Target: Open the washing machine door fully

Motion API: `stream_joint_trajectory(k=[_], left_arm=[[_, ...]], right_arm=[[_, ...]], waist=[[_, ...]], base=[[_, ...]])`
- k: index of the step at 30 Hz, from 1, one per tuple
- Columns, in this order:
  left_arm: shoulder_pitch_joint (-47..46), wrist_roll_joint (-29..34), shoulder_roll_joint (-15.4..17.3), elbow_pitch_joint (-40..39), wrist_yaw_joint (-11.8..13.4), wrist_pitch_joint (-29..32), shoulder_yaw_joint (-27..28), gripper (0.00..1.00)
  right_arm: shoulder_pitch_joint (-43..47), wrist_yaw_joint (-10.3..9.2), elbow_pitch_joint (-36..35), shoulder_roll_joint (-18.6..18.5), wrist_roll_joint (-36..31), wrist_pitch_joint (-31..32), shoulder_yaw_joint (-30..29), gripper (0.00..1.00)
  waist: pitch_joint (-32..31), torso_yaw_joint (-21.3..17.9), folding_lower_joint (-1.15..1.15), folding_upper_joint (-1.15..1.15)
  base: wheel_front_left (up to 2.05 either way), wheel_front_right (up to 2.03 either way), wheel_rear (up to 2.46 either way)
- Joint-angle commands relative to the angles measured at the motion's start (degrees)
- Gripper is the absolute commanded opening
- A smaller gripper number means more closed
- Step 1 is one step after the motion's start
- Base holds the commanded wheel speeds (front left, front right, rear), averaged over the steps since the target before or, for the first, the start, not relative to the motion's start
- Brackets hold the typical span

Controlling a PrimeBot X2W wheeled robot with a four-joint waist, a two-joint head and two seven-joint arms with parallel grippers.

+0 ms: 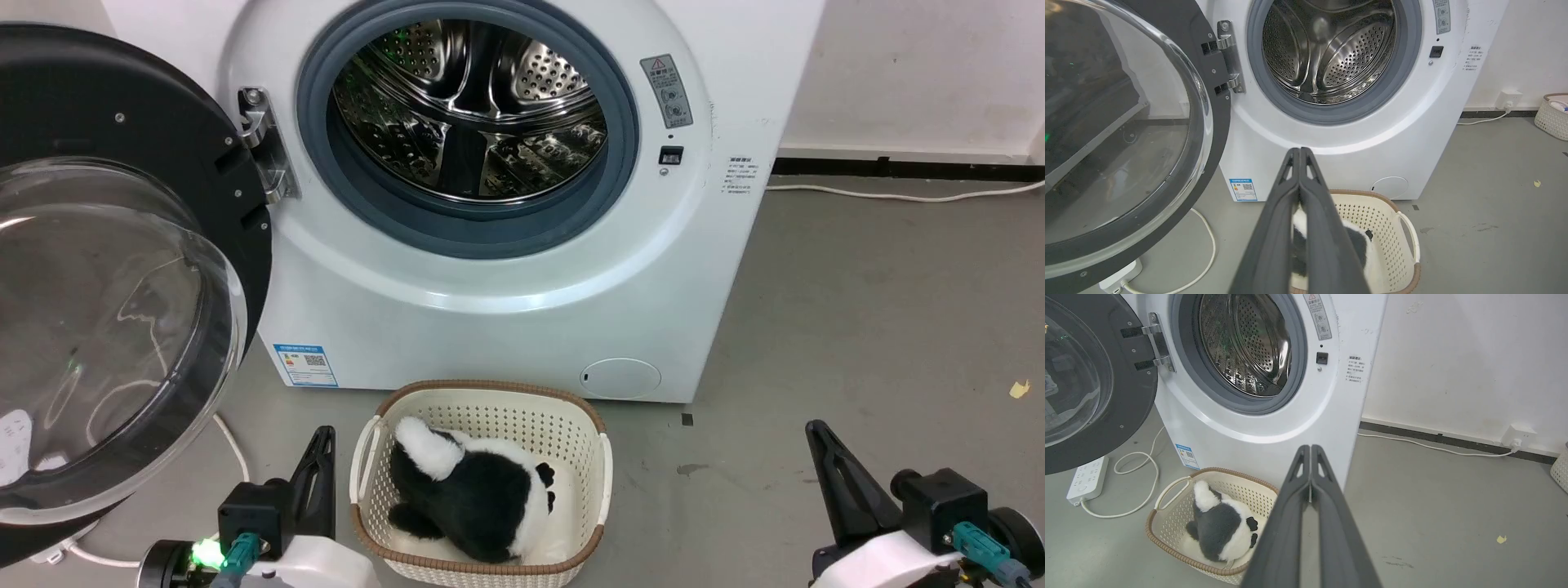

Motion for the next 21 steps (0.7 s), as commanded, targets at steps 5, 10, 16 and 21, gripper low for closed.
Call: stream_joint_trajectory(k=[5,10,16,21], left_arm=[[-1.2,0.9,-0.5,-0.5,-0.4,0.8,0.8,0.00],[-1.4,1.3,-0.7,-0.7,-0.5,1.4,1.3,0.00],[-1.7,1.8,-1.0,-0.9,-0.6,2.1,1.8,0.00],[-1.9,2.2,-1.2,-1.0,-0.7,2.7,2.2,0.00]], right_arm=[[-1.5,0.04,0.2,0.1,-0.5,0.7,0.4,0.00],[-1.8,0.04,0.3,0.1,-0.7,1.3,0.5,0.00],[-2.2,0.04,0.3,0.1,-0.9,2.0,0.8,0.00],[-2.5,0.04,0.3,0.1,-1.1,2.6,1.0,0.00]], waist=[[0.1,-0.2,0.01,0.00],[0.1,-0.4,0.01,0.00],[0.2,-0.6,0.00,0.00],[0.3,-0.7,0.00,0.00]], base=[[0.00,0.00,0.00],[0.00,0.00,0.00],[0.00,0.00,0.00],[0.00,0.00,0.00]])
